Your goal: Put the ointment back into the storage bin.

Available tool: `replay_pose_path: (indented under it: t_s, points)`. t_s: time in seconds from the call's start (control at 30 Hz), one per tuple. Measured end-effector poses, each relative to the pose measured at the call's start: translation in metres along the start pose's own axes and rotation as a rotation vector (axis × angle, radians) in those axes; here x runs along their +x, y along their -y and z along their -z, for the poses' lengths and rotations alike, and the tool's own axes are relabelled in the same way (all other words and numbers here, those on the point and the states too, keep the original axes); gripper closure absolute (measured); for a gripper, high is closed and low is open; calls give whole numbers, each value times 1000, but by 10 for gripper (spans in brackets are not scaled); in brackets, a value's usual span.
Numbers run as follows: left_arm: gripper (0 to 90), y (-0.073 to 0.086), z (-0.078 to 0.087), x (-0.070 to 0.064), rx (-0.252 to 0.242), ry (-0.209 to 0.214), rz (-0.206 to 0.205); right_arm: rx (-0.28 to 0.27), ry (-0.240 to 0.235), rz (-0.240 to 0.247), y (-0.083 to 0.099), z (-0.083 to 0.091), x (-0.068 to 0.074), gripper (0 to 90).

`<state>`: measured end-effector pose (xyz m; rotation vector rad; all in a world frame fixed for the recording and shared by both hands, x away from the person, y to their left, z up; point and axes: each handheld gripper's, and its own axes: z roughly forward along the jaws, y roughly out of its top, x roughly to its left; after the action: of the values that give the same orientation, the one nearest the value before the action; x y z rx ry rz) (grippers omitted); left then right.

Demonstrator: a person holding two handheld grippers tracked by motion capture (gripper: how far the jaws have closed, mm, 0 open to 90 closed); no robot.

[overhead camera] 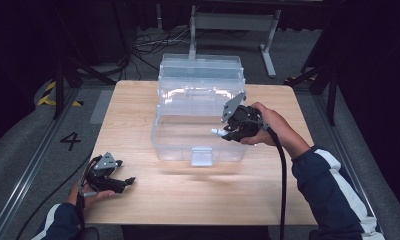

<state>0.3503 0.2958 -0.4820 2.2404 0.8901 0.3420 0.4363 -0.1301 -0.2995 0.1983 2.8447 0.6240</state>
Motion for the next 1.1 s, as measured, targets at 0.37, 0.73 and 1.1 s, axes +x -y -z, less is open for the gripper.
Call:
replay_pose_path:
  t_s: [0.37,0.73,1.1]
  points:
    - [172,0,0,0,0,-1,-1,64,-5,8,-16,-22,-17,717]
    - [173,0,0,0,1,0,2,123,-38,5,-25,-48,-34,717]
    - [173,0,0,0,1,1,1,159,-61,-28,-19,-75,-52,716]
